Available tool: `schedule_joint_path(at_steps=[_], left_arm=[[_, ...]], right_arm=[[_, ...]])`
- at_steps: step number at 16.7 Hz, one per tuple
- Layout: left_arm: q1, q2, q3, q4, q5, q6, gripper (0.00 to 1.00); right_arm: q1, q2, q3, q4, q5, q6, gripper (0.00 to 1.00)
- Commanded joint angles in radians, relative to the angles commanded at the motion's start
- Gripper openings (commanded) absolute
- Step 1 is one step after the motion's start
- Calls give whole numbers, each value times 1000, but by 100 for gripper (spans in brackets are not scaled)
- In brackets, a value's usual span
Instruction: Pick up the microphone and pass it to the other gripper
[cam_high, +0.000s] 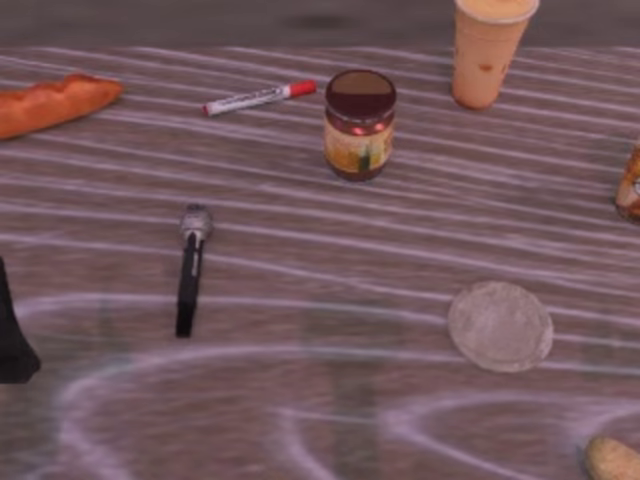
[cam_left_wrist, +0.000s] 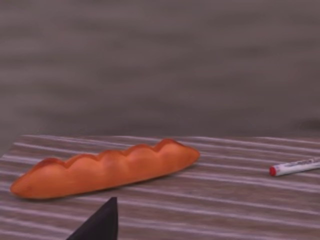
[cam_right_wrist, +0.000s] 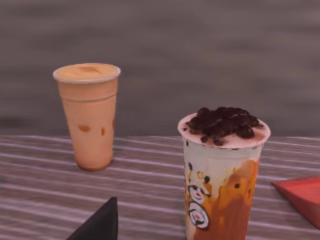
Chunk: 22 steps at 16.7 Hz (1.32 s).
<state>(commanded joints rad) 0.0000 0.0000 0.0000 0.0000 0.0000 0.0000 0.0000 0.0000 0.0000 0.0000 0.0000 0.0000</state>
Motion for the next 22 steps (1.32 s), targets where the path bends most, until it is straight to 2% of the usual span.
schedule_joint_path(at_steps=[4, 8, 22], left_arm=[[-8, 31, 30, -19, 2, -7, 100], [-47, 220, 197, -124, 6, -43, 100], [-264, 1573, 1106, -763, 25, -243, 100]], right_arm=[[0, 0, 0, 0, 0, 0, 100], [0, 0, 0, 0, 0, 0, 100], [0, 0, 0, 0, 0, 0, 100]])
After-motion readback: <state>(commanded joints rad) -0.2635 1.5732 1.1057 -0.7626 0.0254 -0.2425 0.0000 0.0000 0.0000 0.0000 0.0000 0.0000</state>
